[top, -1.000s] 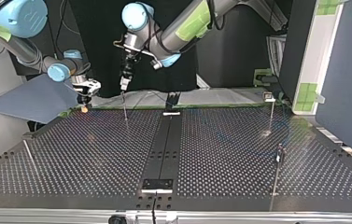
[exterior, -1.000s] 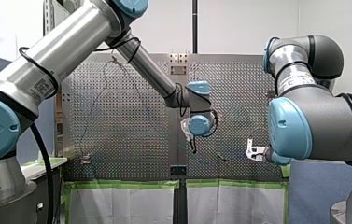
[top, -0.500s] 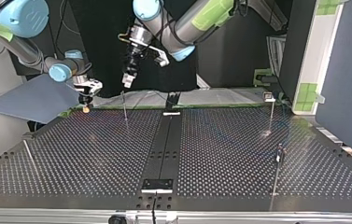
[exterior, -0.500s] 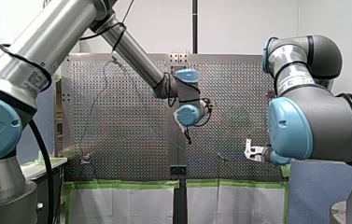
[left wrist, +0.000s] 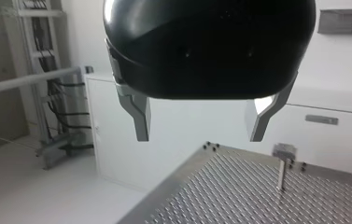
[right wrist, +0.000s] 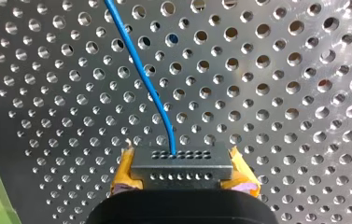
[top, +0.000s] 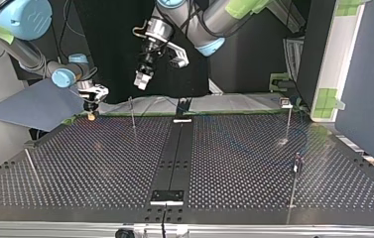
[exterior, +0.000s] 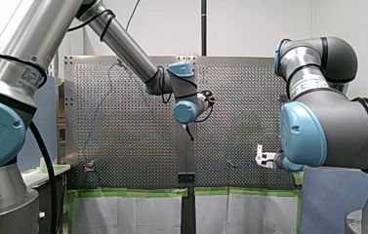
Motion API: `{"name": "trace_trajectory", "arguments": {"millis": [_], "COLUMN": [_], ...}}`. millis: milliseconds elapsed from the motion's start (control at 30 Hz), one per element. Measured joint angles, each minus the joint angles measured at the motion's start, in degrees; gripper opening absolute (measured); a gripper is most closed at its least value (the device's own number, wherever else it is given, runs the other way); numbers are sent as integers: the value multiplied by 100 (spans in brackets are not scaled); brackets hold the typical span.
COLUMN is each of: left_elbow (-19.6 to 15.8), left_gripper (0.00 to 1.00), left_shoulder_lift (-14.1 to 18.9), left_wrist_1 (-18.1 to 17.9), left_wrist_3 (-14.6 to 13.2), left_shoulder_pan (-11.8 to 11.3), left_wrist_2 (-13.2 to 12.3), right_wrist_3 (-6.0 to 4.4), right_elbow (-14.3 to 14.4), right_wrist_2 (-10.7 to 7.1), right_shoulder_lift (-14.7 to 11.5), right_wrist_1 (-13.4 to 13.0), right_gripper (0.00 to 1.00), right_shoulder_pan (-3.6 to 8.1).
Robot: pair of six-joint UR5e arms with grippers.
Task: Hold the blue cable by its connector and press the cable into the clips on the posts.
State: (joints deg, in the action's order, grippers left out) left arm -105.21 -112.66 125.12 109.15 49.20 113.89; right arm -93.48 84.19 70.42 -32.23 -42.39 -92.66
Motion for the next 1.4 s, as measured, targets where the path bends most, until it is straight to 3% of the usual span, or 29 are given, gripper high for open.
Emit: {"name": "trace_trajectory", "arguments": {"millis": [267,500,767,1067,1300,1400], "left_elbow": [-403,-751,-1191,-1744,-2124,-2291], "left_gripper": [100,100,100,100,100,100], "left_shoulder_lift": [351,355,-14,-565,-759,-766], "left_wrist_1": [-400,-535,-648,-831,-851,-850], "left_wrist_3": [9,18,-217,-120,-155,-175], "left_shoulder_pan": [-64,-140,-212,-232,-246,-255], "left_wrist_2": [-77,-55,335,871,933,908], "right_wrist_3": [10,11,19,44,38,-41], "right_elbow": [-3,-2,-3,15,327,502], "right_wrist_2": [-9,-18,-61,-110,44,143], "right_shoulder_lift": [1,0,-21,-259,-634,-813], "right_wrist_1": [18,25,64,246,215,76], "right_gripper": [0,0,0,0,0,0], "right_shoulder_pan": [7,3,2,33,121,171]}}
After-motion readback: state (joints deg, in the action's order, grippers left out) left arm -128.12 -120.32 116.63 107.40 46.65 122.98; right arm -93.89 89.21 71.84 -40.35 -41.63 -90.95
